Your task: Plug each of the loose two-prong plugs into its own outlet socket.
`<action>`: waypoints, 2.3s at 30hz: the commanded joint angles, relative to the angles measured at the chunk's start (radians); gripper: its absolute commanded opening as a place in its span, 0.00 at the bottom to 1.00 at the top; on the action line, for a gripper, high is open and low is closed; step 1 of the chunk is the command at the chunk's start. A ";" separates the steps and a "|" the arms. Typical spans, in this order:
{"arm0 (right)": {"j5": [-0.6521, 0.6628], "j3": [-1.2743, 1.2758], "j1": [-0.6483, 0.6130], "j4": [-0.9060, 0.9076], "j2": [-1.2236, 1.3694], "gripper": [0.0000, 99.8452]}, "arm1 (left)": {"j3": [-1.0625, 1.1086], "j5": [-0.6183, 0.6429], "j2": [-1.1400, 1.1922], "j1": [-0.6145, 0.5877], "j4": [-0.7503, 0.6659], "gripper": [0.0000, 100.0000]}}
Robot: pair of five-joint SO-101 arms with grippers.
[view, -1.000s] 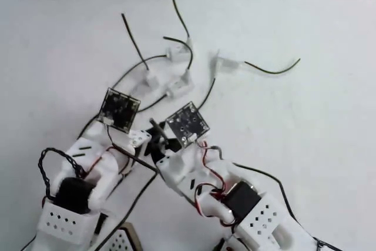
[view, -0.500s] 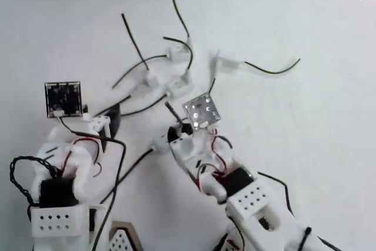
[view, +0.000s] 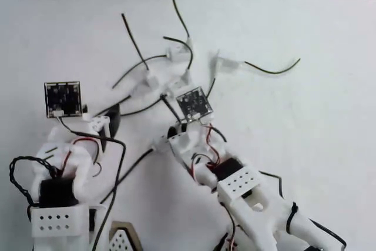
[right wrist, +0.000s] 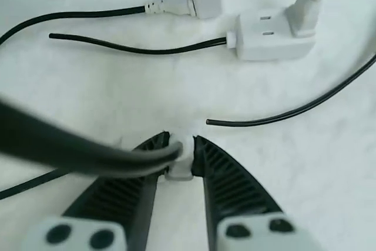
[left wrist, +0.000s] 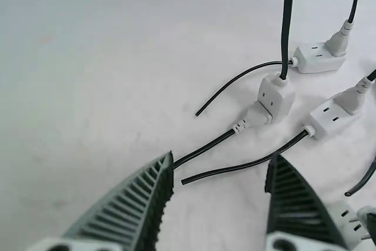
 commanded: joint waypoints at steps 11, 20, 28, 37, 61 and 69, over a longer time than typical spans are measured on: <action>0.012 -0.069 0.012 -0.042 0.082 0.02 | -0.014 0.006 -0.015 -0.010 0.003 0.25; 0.012 -0.100 0.015 -0.053 0.162 0.02 | -0.014 0.006 -0.015 -0.010 0.005 0.25; 0.110 -0.123 0.010 -0.004 0.171 0.02 | -0.014 0.006 -0.015 -0.010 0.005 0.25; 0.112 -0.287 0.008 0.245 0.171 0.02 | -0.014 0.006 -0.015 -0.010 0.005 0.25; 0.104 -0.298 0.016 0.219 0.266 0.02 | -0.014 0.005 -0.015 -0.010 0.003 0.25; 0.107 -0.296 0.033 0.228 0.266 0.02 | -0.014 0.005 -0.015 -0.010 0.003 0.25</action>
